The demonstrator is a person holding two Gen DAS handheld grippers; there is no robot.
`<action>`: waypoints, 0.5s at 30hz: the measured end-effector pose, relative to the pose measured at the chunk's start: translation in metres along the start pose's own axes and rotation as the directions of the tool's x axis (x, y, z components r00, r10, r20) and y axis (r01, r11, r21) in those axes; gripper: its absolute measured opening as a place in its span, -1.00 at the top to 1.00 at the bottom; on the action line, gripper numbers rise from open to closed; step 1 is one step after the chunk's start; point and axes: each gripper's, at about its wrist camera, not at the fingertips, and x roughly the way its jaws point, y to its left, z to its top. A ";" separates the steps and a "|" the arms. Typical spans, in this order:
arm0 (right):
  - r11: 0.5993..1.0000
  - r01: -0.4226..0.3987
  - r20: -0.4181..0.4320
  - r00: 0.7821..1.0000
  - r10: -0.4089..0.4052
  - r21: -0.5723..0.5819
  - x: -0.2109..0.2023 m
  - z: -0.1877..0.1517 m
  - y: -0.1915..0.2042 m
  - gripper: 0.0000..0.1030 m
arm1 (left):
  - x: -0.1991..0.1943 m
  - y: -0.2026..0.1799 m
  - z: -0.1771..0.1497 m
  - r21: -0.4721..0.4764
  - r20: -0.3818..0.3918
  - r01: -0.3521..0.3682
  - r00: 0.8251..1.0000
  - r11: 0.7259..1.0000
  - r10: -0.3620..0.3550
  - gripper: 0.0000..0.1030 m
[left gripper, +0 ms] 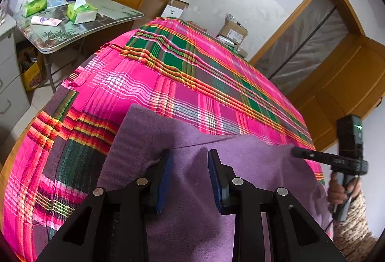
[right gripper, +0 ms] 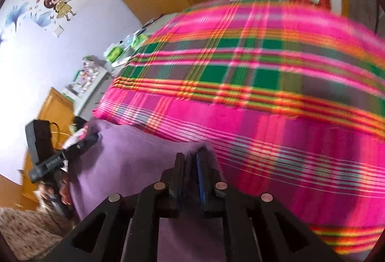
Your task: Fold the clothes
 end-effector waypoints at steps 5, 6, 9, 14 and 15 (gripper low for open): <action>0.995 0.087 0.046 0.995 -0.085 -0.046 -0.030 -0.028 -0.006 0.81 | -0.005 -0.003 0.002 -0.017 0.007 -0.014 1.000 1.000 0.014 0.39; 0.994 0.100 0.047 0.994 -0.097 -0.055 -0.033 -0.031 -0.007 0.81 | -0.006 -0.005 0.002 -0.016 0.012 -0.018 1.000 1.000 0.019 0.39; 0.992 0.107 0.065 0.993 -0.102 -0.065 -0.042 -0.044 -0.012 0.73 | -0.011 -0.013 0.004 -0.004 0.031 -0.027 0.999 1.000 0.028 0.39; 0.979 0.174 0.044 0.984 -0.170 -0.109 -0.033 -0.053 -0.017 0.55 | -0.010 -0.040 0.004 0.057 0.031 0.006 1.000 0.998 -0.007 0.39; 0.978 0.175 0.039 0.984 -0.172 -0.113 -0.031 -0.055 -0.017 0.55 | -0.009 -0.046 0.003 0.071 0.023 0.011 1.000 0.997 -0.013 0.39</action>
